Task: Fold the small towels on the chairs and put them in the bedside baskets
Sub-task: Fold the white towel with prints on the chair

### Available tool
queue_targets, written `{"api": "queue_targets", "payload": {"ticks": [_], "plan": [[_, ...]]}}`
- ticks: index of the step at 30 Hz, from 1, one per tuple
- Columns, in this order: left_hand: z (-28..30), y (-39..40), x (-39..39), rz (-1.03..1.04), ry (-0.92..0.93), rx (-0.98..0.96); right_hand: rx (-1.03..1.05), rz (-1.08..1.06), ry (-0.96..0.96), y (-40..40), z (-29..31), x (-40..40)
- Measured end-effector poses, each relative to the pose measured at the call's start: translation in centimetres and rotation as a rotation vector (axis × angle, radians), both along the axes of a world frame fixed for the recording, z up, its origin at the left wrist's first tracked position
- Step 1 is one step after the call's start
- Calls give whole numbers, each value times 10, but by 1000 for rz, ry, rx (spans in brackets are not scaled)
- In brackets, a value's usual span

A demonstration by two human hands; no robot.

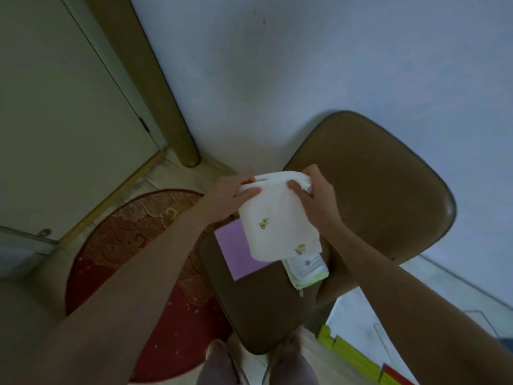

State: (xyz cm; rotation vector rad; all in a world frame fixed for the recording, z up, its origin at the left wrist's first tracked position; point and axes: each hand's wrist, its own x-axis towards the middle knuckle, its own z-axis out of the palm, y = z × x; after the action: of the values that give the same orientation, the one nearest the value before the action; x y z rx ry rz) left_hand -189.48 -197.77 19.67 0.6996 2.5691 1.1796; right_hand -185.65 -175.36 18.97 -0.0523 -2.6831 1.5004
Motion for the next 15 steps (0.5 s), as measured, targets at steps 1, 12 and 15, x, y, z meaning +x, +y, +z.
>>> {"api": "queue_targets", "payload": {"ticks": [1,12,15], "plan": [[17,-3,1,-5,32,-23,5,-32,35,-4,14,1],[116,-18,11,374,352,-6,10,-92,108,-33,113,5],[127,-12,19,503,276,160,-76,-95,91,-33,131,7]]}}
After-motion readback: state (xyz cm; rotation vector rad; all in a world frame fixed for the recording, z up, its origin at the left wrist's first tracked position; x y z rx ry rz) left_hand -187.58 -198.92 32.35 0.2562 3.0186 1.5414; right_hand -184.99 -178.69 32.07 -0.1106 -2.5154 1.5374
